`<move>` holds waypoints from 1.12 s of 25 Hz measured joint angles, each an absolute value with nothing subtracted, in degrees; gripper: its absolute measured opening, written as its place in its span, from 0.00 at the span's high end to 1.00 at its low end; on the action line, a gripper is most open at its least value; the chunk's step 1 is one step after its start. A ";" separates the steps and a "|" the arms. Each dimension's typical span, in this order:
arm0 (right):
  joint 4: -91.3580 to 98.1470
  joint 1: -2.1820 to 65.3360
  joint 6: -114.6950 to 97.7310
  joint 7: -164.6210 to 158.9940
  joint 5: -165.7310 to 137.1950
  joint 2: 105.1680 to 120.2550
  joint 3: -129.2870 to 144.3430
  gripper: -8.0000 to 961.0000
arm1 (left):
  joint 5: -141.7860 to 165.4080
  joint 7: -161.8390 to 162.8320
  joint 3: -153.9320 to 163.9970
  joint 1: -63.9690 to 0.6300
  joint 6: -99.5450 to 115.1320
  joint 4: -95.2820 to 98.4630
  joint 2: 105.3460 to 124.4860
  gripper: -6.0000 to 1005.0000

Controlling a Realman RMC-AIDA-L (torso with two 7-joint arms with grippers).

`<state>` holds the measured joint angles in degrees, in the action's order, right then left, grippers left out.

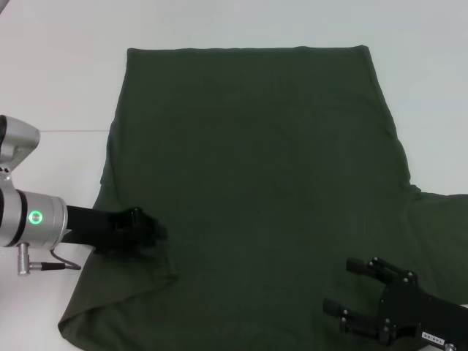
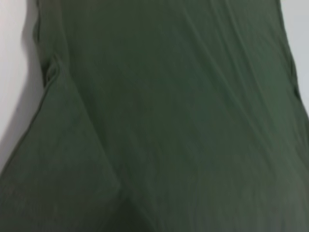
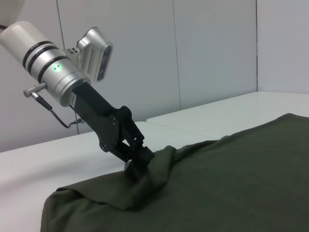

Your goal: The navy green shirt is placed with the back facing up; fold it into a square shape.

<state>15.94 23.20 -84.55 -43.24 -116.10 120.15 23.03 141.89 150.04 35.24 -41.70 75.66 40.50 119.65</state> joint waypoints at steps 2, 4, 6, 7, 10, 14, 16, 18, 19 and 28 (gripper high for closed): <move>15.92 23.22 -84.55 -43.24 -116.10 120.15 23.03 0.08 | 138.60 148.57 34.89 -40.49 75.69 40.45 119.37 0.86; 15.93 23.22 -84.55 -43.24 -116.10 120.15 23.02 0.08 | 136.83 147.97 34.82 -39.84 75.77 40.40 119.16 0.83; 15.97 23.25 -84.55 -43.24 -116.10 120.15 23.03 0.08 | 133.48 146.87 34.82 -38.79 76.41 40.14 118.70 0.80; 15.99 23.27 -84.55 -43.24 -116.10 120.15 23.03 0.08 | 131.85 146.24 34.81 -38.26 76.80 39.81 118.41 0.78; 16.03 23.30 -84.55 -43.24 -116.10 120.15 23.03 0.08 | 127.52 144.70 34.82 -36.82 78.66 38.14 117.15 0.70; 15.90 23.30 -84.63 -43.24 -116.10 120.15 23.03 0.08 | 126.25 144.95 34.72 -34.82 79.98 36.79 114.61 0.52; 15.93 23.26 -84.65 -43.24 -116.10 120.15 23.03 0.08 | 125.36 146.52 34.11 -33.72 80.30 35.69 112.79 0.30; 15.96 23.22 -84.65 -43.24 -116.10 120.15 23.02 0.08 | 125.17 147.76 32.90 -33.00 80.31 34.64 111.16 0.24; 15.98 23.22 -84.65 -43.24 -116.11 120.15 23.03 0.08 | 125.34 148.12 32.24 -32.61 80.00 34.27 110.62 0.21; 16.08 23.27 -84.64 -43.24 -116.10 120.14 23.03 0.08 | 126.20 147.91 32.15 -31.65 71.89 31.20 110.99 0.12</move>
<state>16.08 23.27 -84.64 -43.24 -116.10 120.14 23.03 126.20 147.91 32.15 -31.65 71.89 31.20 110.99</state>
